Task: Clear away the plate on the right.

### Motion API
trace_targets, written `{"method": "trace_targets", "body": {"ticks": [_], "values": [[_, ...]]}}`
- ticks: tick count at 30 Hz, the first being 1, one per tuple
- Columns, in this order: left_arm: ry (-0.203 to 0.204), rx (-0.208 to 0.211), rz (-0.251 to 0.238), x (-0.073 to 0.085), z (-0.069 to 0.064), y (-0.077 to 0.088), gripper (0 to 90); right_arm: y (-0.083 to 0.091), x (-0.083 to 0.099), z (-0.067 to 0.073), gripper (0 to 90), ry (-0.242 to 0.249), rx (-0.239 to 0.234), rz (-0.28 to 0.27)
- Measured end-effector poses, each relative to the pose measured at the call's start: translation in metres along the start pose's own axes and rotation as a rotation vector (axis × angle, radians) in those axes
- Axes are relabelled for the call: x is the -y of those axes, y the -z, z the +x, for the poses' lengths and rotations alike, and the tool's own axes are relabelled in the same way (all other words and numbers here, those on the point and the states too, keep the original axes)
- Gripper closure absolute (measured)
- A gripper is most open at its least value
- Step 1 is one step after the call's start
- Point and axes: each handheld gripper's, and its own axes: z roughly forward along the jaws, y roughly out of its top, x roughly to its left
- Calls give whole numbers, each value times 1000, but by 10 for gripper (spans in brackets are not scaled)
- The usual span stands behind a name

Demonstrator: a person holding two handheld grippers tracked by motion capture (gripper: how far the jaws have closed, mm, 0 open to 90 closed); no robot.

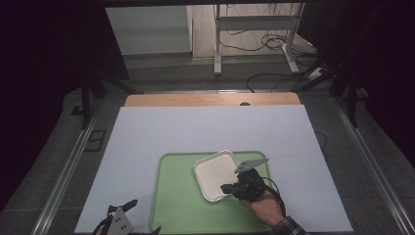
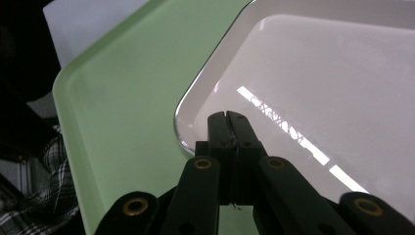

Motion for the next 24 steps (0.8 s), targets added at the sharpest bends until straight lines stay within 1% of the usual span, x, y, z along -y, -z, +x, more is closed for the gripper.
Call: {"method": "trace_targets", "body": {"ticks": [3, 8, 11, 14, 17, 24], "values": [[-1, 0, 0, 0, 0, 0, 9, -7, 2, 5, 900, 24, -9, 33], [-2, 0, 2, 0, 0, 0, 9, -16, 5, 9, 900, 49, -19, 86], [-3, 0, 2, 0, 0, 0, 9, -20, 6, 11, 900, 55, -33, 100], [-6, -1, 5, 0, 0, 0, 9, -26, 7, 15, 900, 77, -25, 119], [-5, 0, 4, 0, 0, 0, 9, -30, 6, 16, 900, 87, -12, 123], [-8, -1, 6, 0, -1, 0, 10, -34, 2, 15, 900, 78, 3, 107]]}}
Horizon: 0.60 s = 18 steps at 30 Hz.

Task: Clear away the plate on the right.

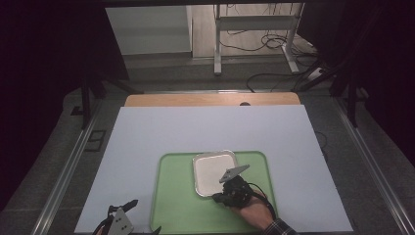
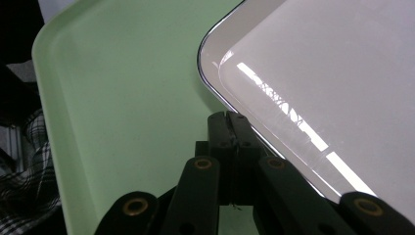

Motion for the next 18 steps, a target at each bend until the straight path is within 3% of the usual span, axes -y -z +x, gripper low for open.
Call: {"method": "trace_targets", "body": {"ticks": [6, 18], "values": [[-3, -1, 1, 0, 0, 0, 11, -3, -3, -2, 900, -1, 23, -4], [-9, -4, 3, 0, -1, 0, 11, -2, -4, -1, 899, -19, 6, -11]]}}
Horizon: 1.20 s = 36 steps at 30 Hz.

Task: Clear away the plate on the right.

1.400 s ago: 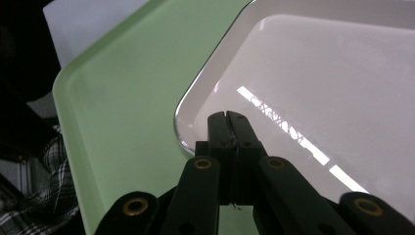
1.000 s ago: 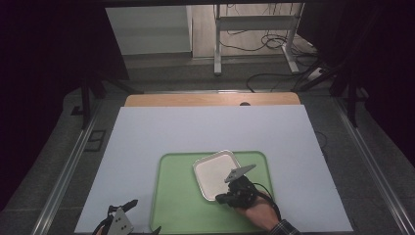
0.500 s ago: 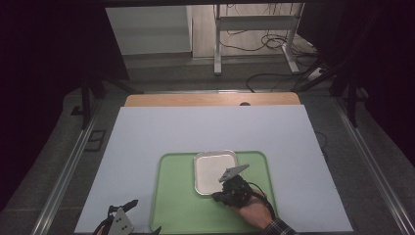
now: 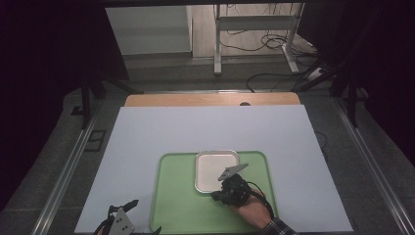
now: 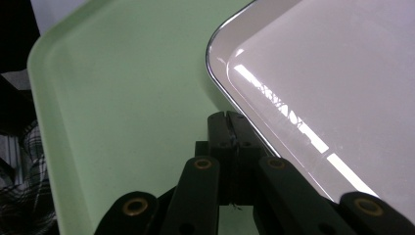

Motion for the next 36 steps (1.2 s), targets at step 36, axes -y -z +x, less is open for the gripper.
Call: {"method": "trace_targets", "body": {"ticks": [36], "values": [[1, 0, -3, 0, 0, 0, 11, 37, 5, -5, 612, -32, 53, -77]]}}
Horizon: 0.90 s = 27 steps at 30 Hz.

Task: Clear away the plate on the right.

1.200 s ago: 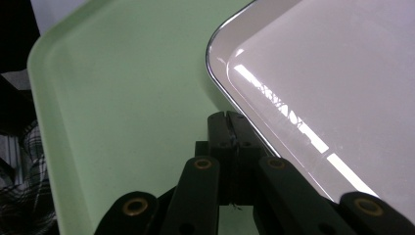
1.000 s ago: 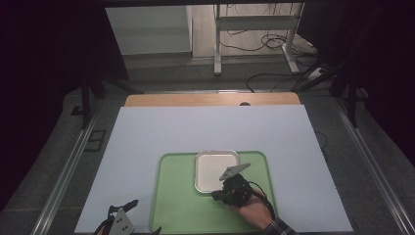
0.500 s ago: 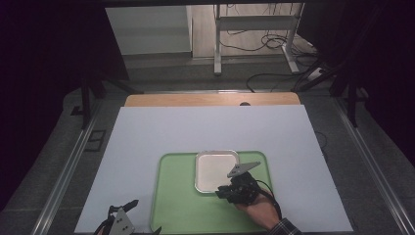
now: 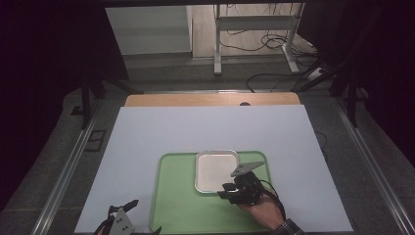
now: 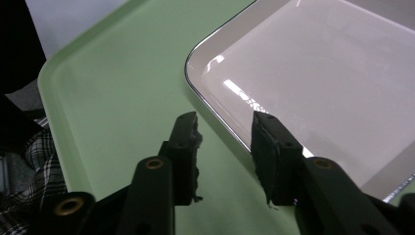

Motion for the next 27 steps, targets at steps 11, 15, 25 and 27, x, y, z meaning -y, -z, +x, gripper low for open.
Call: {"method": "trace_targets", "body": {"ticks": [11, 15, 25, 27], "values": [[1, 0, 0, 0, 1, 0, 11, 9, 1, 0, 446, 11, 30, -14], [6, 1, -3, 0, 0, 0, 11, 13, 2, -1, 391, 12, 37, -26], [2, 1, 0, 0, 0, 0, 11, 21, 6, -2, 262, 24, 48, -54], [1, 1, 0, 0, 0, 0, 11, 22, 7, -2, 235, 30, 59, -54]]}}
